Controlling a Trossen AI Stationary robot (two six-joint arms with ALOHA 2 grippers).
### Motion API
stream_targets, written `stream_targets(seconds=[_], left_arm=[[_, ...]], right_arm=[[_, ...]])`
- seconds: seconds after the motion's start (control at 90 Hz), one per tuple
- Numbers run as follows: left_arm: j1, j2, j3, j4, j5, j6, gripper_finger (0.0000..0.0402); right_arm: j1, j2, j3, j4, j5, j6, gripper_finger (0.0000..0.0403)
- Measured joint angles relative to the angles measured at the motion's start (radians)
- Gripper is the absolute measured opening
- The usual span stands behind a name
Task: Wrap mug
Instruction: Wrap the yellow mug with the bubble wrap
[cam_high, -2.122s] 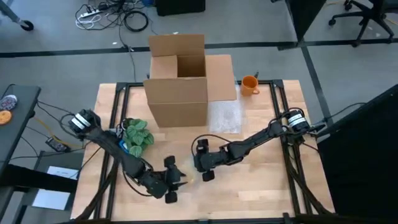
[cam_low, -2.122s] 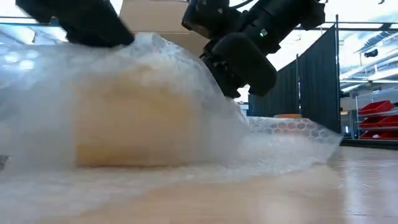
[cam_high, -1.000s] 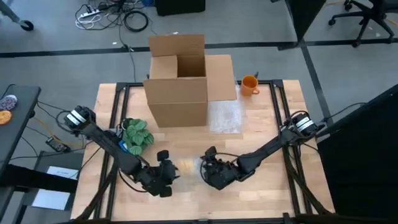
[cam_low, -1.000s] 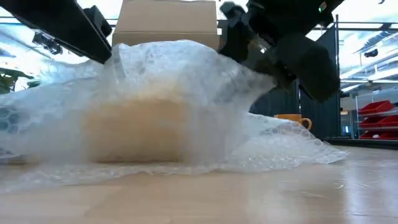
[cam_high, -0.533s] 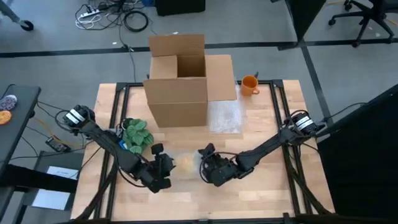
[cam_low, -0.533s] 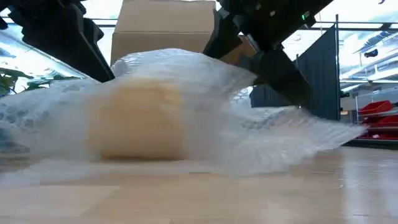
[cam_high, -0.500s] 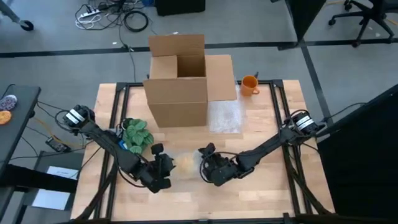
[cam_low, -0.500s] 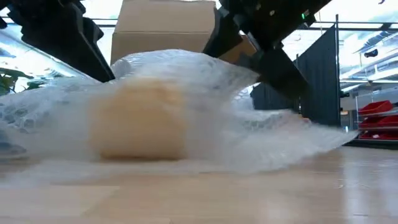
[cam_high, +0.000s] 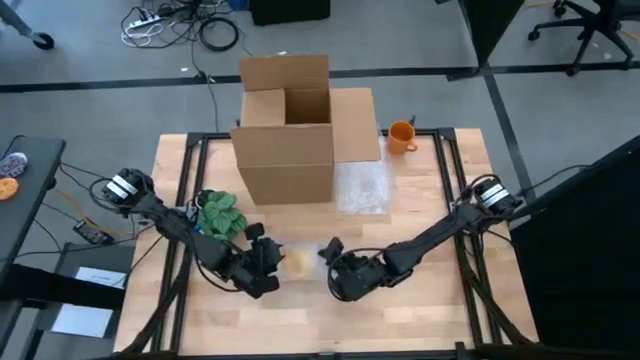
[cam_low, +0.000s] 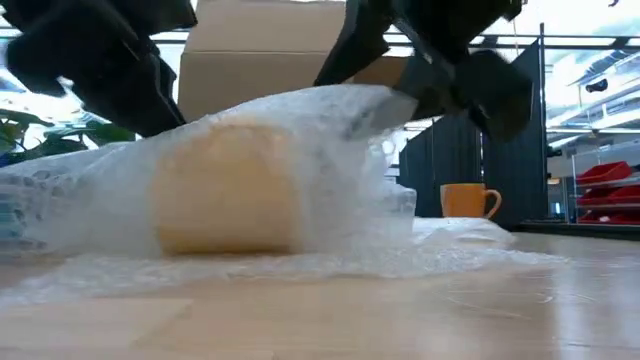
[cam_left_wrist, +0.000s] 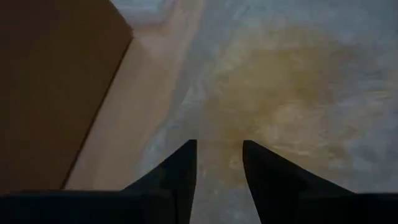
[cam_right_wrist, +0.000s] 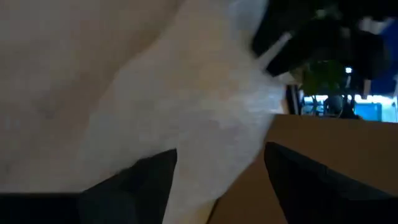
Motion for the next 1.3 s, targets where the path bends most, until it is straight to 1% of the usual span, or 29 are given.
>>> stream_targets(seconds=[0.111,0.2,0.344,0.533,0.622,0.7,0.767,0.844,0.922,0.978,1.011,1.078,1.178,1.3], left_arm=[[0.008,-0.001,-0.031,0.056,-0.003,0.002,0.0117],[0.013,-0.001,-0.037,0.082,0.002,0.017,0.0117],[0.017,0.0,-0.039,0.108,0.011,0.029,0.0117],[0.018,0.0,-0.039,0.123,0.024,0.03,0.0117],[0.018,0.0,-0.039,0.122,0.024,0.031,0.0117],[0.018,0.0,-0.04,0.124,0.024,0.031,0.0117],[0.019,0.001,-0.04,0.127,0.025,0.038,0.0117],[0.021,0.002,-0.04,0.133,0.027,0.054,0.0117],[0.021,0.002,-0.04,0.148,0.023,0.076,0.0117],[0.021,0.002,-0.04,0.149,0.02,0.088,0.0117],[0.021,0.002,-0.04,0.149,0.022,0.097,0.0117],[0.021,0.001,-0.037,0.142,0.023,0.117,0.0117],[0.021,-0.008,0.001,0.065,0.018,0.132,0.0117],[0.019,-0.039,0.085,-0.186,0.012,0.098,0.0117]], right_arm=[[-0.034,0.011,0.001,0.08,-0.005,-0.086,0.0224],[-0.059,0.024,0.002,0.153,-0.075,-0.147,0.0226],[-0.085,0.072,0.002,0.211,-0.148,-0.215,0.0226],[-0.1,0.142,0.002,0.285,-0.2,-0.223,0.0221],[-0.105,0.162,0.002,0.332,-0.216,-0.222,0.0212],[-0.108,0.163,0.001,0.355,-0.242,-0.214,0.0192],[-0.11,0.163,0.001,0.383,-0.267,-0.183,0.0164],[-0.111,0.163,0.001,0.411,-0.28,-0.166,0.0121],[-0.11,0.164,0.001,0.418,-0.293,-0.15,0.007],[-0.111,0.164,0.001,0.425,-0.296,-0.106,0.0033],[-0.111,0.164,0.002,0.431,-0.301,-0.077,0.0019],[-0.113,0.164,0.002,0.439,-0.308,-0.032,0.0015],[-0.11,0.164,0.002,0.448,-0.309,0.025,0.0013],[-0.096,0.161,0.001,0.458,-0.283,0.059,0.0005]])
